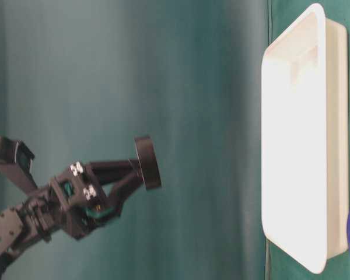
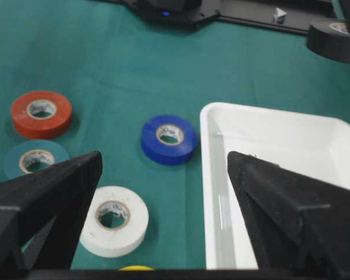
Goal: Pick up the tape from a random location and place it into the white case.
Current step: 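Carry the black tape up and over into the white tray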
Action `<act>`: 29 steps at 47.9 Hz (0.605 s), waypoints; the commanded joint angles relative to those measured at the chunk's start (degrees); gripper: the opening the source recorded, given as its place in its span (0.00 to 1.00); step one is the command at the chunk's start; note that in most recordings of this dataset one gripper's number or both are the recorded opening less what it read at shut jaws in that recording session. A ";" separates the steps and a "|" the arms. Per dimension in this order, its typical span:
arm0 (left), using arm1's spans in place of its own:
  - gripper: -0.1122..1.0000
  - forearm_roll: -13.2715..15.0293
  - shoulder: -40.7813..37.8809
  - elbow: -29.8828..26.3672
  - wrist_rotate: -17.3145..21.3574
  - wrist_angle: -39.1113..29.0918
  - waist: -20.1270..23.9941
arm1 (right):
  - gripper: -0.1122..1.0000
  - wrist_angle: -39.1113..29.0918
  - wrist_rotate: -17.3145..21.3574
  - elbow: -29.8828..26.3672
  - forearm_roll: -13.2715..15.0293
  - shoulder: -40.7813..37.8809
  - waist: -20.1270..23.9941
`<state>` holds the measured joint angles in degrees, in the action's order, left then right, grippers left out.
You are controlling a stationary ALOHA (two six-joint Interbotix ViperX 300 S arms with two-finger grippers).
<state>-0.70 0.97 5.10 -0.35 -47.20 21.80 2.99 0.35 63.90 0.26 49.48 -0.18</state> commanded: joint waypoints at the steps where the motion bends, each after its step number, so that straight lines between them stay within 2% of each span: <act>1: 0.26 -0.09 -0.09 -3.34 0.00 0.09 -0.35 | 0.91 0.44 0.00 -1.76 0.09 -0.26 0.00; 13: 0.26 -0.09 -3.16 -6.77 0.26 -0.44 -1.14 | 0.91 0.44 0.00 -1.76 0.09 -0.26 0.00; 29: 0.26 -0.09 -3.34 -6.68 0.26 -1.14 -1.14 | 0.91 0.44 -0.09 -1.76 0.09 -0.26 0.00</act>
<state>-0.70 -3.43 -0.18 0.00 -48.60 20.65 2.99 0.35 63.81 0.26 49.39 -0.18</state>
